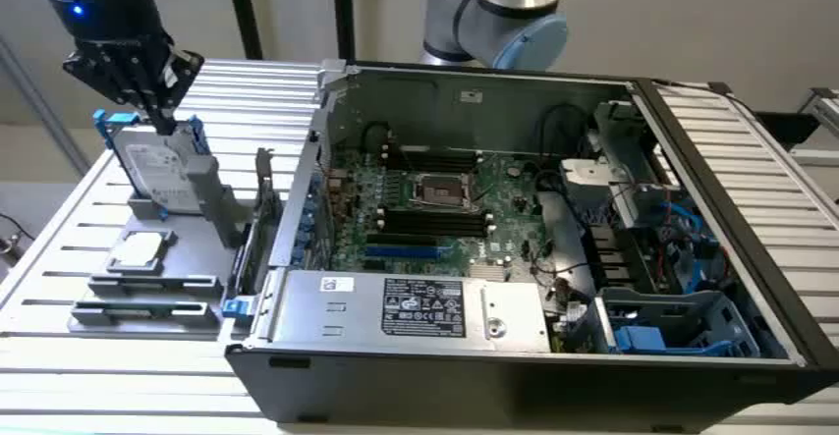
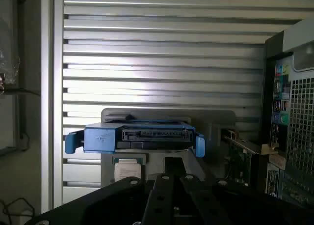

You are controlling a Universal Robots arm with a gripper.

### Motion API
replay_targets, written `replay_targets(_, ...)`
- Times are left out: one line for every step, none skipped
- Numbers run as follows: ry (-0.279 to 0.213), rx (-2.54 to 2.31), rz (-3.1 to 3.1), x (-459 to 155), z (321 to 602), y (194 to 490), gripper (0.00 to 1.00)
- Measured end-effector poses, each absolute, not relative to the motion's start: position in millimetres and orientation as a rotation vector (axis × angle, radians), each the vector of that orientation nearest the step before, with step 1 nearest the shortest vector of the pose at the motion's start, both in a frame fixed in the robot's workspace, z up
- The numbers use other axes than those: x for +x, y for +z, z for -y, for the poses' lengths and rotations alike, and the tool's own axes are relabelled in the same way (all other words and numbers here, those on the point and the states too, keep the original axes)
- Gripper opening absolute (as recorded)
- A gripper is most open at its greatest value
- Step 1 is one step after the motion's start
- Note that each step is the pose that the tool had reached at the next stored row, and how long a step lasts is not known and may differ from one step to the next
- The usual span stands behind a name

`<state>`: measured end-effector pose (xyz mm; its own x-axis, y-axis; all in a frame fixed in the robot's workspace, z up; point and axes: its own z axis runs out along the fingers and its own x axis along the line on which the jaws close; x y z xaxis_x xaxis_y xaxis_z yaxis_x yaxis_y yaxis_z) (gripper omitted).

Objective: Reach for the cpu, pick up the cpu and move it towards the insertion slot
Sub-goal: 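Pick up the cpu and move it towards the insertion slot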

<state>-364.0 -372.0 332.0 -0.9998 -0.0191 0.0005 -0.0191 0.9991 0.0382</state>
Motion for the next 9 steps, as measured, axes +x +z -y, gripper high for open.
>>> replay_targets(-0.06,0.03,3.14,-364.0,372.0,332.1,0.11)
replay_targets(-0.06,0.03,3.14,-364.0,372.0,332.1,0.11)
replay_targets(-0.06,0.03,3.14,-364.0,372.1,332.1,0.11)
replay_targets(-0.06,0.03,3.14,-364.0,372.1,332.1,0.11)
replay_targets(-0.06,0.03,3.14,-364.0,372.1,332.0,0.11)
replay_targets(-0.06,0.03,3.14,-364.0,372.0,332.0,0.11)
replay_targets(-0.06,0.03,3.14,-364.0,372.1,332.0,0.11)
replay_targets(-0.06,0.03,3.14,-364.0,372.0,332.1,0.11)
replay_targets(-0.06,0.03,3.14,-364.0,372.1,332.1,0.11)
